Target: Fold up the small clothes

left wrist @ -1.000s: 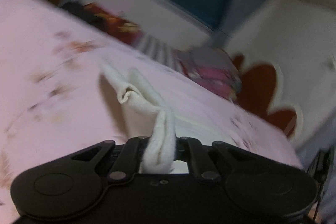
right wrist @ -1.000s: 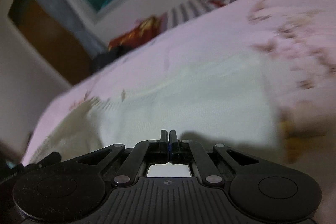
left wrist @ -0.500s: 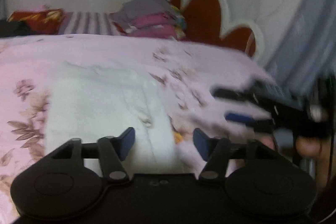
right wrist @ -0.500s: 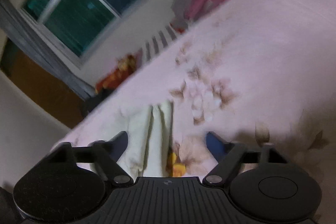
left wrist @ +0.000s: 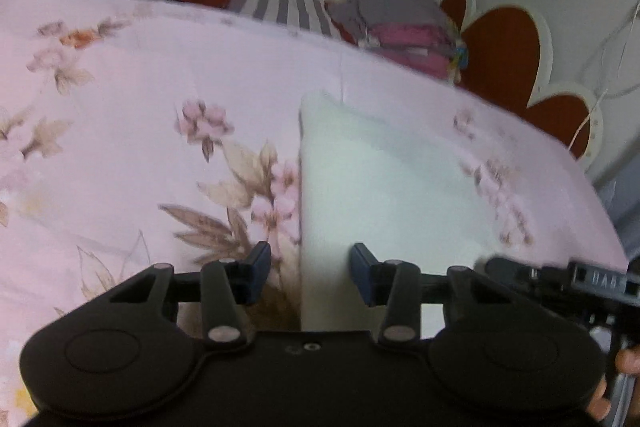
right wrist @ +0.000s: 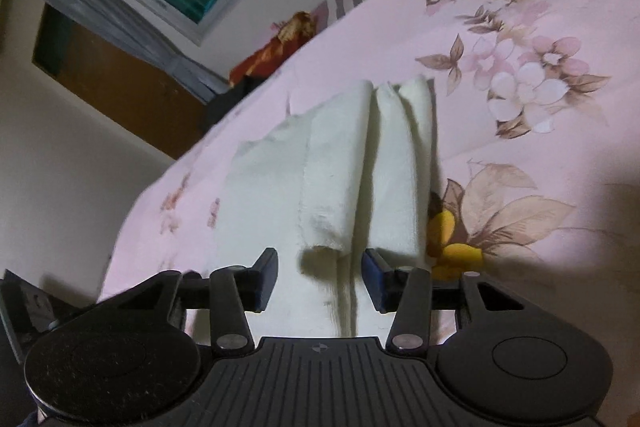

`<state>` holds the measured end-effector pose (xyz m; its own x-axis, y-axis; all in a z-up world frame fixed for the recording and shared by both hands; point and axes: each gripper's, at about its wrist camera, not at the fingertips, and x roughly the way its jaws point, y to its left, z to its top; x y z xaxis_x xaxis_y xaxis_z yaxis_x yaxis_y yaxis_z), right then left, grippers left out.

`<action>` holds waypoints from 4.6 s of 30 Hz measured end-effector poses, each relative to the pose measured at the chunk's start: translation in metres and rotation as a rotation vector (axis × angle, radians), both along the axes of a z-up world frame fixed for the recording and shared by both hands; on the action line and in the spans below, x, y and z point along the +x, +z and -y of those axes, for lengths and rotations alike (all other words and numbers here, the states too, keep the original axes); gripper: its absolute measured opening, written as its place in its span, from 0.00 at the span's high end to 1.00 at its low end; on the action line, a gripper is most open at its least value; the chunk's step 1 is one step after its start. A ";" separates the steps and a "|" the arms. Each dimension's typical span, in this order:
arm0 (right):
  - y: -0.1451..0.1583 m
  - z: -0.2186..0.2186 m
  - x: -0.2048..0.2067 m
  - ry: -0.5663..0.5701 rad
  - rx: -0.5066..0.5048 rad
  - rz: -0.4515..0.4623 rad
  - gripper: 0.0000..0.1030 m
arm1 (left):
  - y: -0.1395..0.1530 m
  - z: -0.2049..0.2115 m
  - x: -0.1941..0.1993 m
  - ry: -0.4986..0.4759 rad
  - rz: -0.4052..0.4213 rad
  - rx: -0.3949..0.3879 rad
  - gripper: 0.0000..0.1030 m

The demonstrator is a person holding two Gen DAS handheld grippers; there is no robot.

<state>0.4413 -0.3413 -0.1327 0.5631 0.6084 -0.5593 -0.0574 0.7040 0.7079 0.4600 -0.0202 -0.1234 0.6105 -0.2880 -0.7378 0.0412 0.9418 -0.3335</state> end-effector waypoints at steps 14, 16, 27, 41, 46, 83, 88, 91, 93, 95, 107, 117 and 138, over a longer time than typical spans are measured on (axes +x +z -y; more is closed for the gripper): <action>0.004 -0.037 0.011 -0.006 -0.171 0.039 0.86 | -0.010 -0.012 0.026 -0.061 0.059 -0.134 0.60; 0.008 -0.039 0.008 0.004 -0.190 0.051 0.87 | -0.013 0.001 0.031 -0.118 0.047 -0.103 0.61; -0.001 -0.008 -0.001 -0.013 -0.201 0.009 0.87 | -0.013 0.040 0.028 -0.153 0.027 0.015 0.58; 0.046 -0.007 0.053 -0.027 -0.362 0.157 0.63 | 0.011 0.035 0.088 -0.199 0.174 -0.049 0.62; -0.006 -0.022 0.088 0.053 -0.499 0.044 0.76 | -0.026 0.054 0.108 -0.246 0.113 -0.015 0.60; 0.028 -0.011 -0.034 -0.005 -0.328 -0.002 0.55 | -0.012 0.003 -0.004 -0.211 0.068 0.029 0.61; -0.001 -0.014 -0.026 -0.004 -0.206 -0.060 0.92 | -0.025 0.000 0.003 -0.171 0.022 -0.038 0.60; 0.001 -0.009 -0.029 -0.030 -0.205 -0.068 0.95 | -0.022 0.006 -0.004 -0.205 0.023 -0.024 0.61; 0.008 -0.005 -0.036 -0.027 -0.249 -0.046 0.96 | -0.023 0.015 -0.008 -0.230 0.009 0.003 0.61; 0.004 -0.006 -0.038 -0.023 -0.302 -0.050 0.96 | -0.027 0.024 -0.010 -0.228 0.002 0.013 0.61; 0.015 -0.039 -0.083 0.104 -0.485 -0.013 0.96 | -0.026 0.035 -0.083 -0.244 0.004 0.069 0.59; 0.017 -0.039 -0.103 0.106 -0.558 0.009 0.95 | -0.010 0.029 -0.094 -0.156 0.017 0.089 0.42; 0.025 -0.016 -0.009 -0.046 -0.390 0.004 0.59 | -0.003 0.030 -0.010 -0.029 0.012 0.049 0.12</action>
